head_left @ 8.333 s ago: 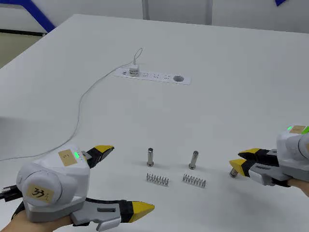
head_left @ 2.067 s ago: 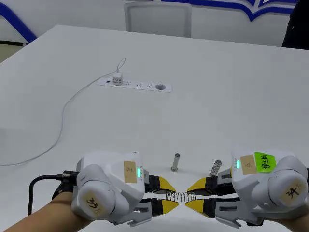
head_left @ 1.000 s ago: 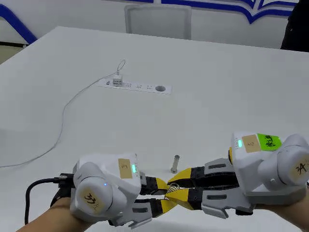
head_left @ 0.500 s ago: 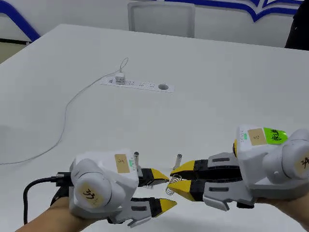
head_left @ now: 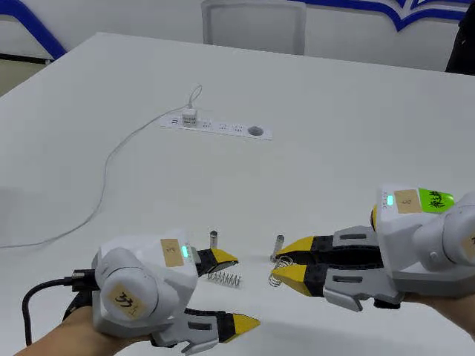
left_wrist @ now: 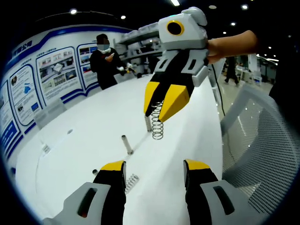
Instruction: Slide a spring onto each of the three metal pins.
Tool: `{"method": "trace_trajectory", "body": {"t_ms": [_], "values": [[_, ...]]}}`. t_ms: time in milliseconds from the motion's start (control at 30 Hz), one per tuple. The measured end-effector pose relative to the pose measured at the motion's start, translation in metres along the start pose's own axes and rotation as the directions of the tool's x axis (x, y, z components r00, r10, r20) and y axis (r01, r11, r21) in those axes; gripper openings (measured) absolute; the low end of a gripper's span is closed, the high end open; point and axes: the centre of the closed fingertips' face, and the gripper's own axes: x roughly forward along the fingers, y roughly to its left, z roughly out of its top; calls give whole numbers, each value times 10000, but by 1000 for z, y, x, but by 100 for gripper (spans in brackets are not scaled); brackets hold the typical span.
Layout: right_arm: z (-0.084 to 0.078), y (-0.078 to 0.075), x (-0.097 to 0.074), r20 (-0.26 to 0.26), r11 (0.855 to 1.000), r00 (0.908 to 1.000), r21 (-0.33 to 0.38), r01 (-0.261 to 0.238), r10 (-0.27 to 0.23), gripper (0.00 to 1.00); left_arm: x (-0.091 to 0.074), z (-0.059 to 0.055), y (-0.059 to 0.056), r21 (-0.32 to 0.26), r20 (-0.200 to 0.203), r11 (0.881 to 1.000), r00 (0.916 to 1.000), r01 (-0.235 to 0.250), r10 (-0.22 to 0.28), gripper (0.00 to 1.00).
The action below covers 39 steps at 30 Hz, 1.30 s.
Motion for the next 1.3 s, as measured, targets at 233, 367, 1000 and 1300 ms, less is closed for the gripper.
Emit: {"method": "trace_trajectory", "body": {"t_ms": [233, 367, 1000, 1300], "values": [[-1, -15, -5, -1, 9991, 9993, 176, 379, -379, 11, -10, -5, 17, 61, 4, 9972, 9972, -742, 742, 57], [-2, -21, -6, -52, 9981, 9983, 217, 574, -573, 11, -12, -7, 23, -237, -2, 9952, 9955, -949, 949, 62], [-7, -46, -7, -189, 9891, 9922, 784, 1243, -1232, 11, -23, -17, 36, -1317, 39, 9816, 9901, -1385, 1403, 90], [-9, -59, -8, -311, 9823, 9866, 935, 1623, -1601, 11, -28, -24, 42, -1748, -49, 9709, 9862, -1637, 1654, 97]]}}
